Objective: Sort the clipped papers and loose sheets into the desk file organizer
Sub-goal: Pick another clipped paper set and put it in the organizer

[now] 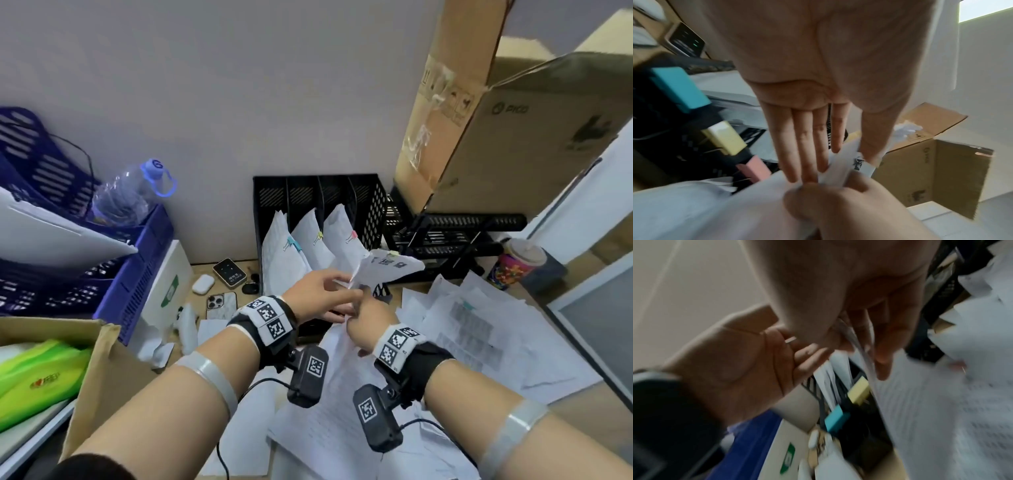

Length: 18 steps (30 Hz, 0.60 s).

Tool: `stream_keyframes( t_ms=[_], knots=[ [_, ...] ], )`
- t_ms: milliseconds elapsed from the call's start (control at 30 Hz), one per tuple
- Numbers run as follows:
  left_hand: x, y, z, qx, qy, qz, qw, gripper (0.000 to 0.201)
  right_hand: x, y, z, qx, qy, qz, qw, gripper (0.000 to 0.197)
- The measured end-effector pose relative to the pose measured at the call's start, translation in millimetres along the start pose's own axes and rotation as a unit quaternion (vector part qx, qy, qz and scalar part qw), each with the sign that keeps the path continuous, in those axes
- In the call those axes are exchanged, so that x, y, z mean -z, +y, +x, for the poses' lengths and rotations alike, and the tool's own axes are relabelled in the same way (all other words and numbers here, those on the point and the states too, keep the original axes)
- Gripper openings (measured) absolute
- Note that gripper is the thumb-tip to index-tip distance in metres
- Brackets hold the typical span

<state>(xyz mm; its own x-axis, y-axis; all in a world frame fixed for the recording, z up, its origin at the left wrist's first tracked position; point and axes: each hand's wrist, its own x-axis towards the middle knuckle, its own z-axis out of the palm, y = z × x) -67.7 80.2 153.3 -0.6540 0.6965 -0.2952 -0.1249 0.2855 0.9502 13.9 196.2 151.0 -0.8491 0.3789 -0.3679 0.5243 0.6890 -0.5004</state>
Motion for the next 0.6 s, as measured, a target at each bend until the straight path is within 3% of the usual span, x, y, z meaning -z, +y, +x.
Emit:
stream_keyframes(
  t_ms=[67, 167, 233, 333, 467, 600],
  knots=[
    [0.6, 11.3, 7.0, -0.011, -0.008, -0.011, 1.000, 0.045, 23.1, -0.5, 1.3, 0.017, 0.040, -0.014, 0.999, 0.047],
    [9.0, 12.6, 23.1, -0.028, 0.074, 0.050, 0.996, 0.047, 51.5, -1.3, 4.4, 0.045, 0.092, 0.038, 0.994, 0.042],
    [17.9, 7.0, 36.4, -0.029, 0.111, 0.180, 0.977, 0.052, 67.5, -4.0, 6.9, 0.068, 0.115, 0.098, 0.986, 0.041],
    [26.2, 1.4, 52.6, 0.003, 0.100, 0.352, 0.931, 0.065, 91.0, -11.8, 10.5, 0.097, 0.136, 0.117, 0.979, 0.033],
    [27.0, 1.5, 71.0, 0.062, 0.068, 0.448, 0.889, 0.076, 112.8, -24.0, 18.0, 0.125, 0.127, 0.145, 0.973, 0.017],
    [29.7, 7.2, 79.6, 0.110, 0.086, 0.491, 0.860, 0.066, 122.0, -28.5, 27.1, 0.138, 0.081, 0.151, 0.976, 0.024]
  ],
)
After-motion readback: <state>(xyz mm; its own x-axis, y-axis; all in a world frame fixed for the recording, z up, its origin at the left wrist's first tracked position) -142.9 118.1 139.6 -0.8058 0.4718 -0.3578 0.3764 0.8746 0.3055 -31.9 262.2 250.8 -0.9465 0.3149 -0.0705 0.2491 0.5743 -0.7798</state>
